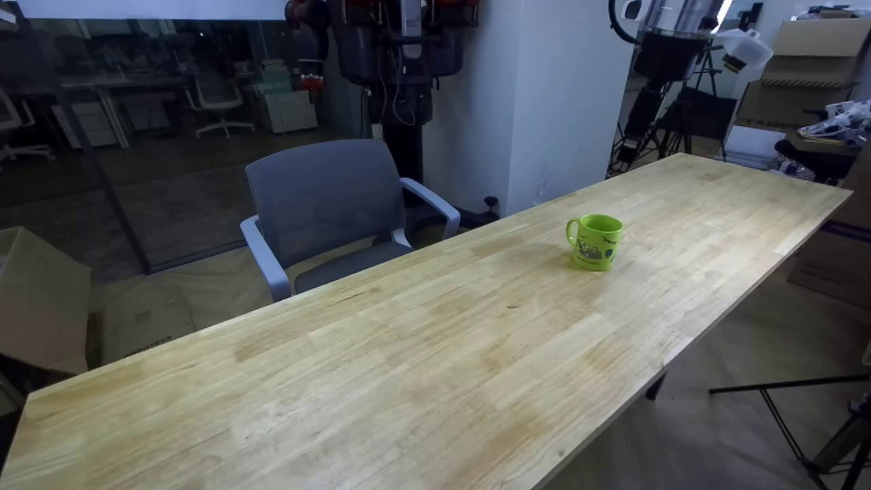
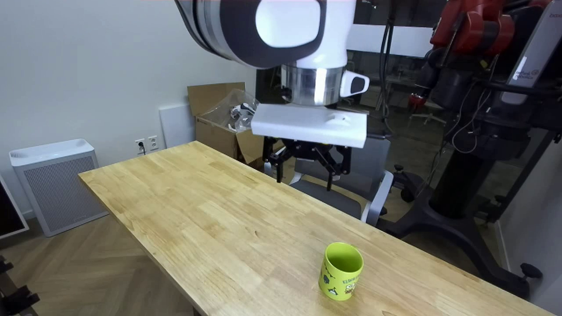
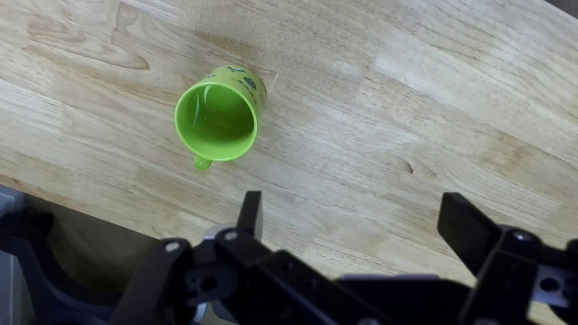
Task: Move the yellow mug to the center of the table
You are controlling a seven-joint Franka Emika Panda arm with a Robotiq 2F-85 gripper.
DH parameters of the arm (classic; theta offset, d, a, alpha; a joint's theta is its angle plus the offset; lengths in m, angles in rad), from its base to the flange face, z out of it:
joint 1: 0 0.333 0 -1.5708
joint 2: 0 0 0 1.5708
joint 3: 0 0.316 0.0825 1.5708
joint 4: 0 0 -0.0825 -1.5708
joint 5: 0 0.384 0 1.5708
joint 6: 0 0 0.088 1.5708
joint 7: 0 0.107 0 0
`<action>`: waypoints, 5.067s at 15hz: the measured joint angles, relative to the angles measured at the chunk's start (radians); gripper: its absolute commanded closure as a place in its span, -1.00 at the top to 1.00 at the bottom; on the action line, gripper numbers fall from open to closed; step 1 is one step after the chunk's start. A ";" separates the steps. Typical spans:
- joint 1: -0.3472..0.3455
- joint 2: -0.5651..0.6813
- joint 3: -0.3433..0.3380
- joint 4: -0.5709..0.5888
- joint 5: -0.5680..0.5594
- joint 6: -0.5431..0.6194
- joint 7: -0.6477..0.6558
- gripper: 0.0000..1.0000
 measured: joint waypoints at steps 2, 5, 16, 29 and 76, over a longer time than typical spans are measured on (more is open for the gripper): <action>-0.015 0.030 0.005 0.001 0.053 0.036 -0.082 1.00; -0.046 0.096 0.030 0.025 0.140 0.078 -0.243 1.00; -0.107 0.238 0.076 0.127 0.183 0.079 -0.369 1.00; -0.174 0.410 0.095 0.189 0.175 0.118 -0.354 1.00; 0.049 0.544 0.170 0.396 -0.023 0.013 -0.034 -0.95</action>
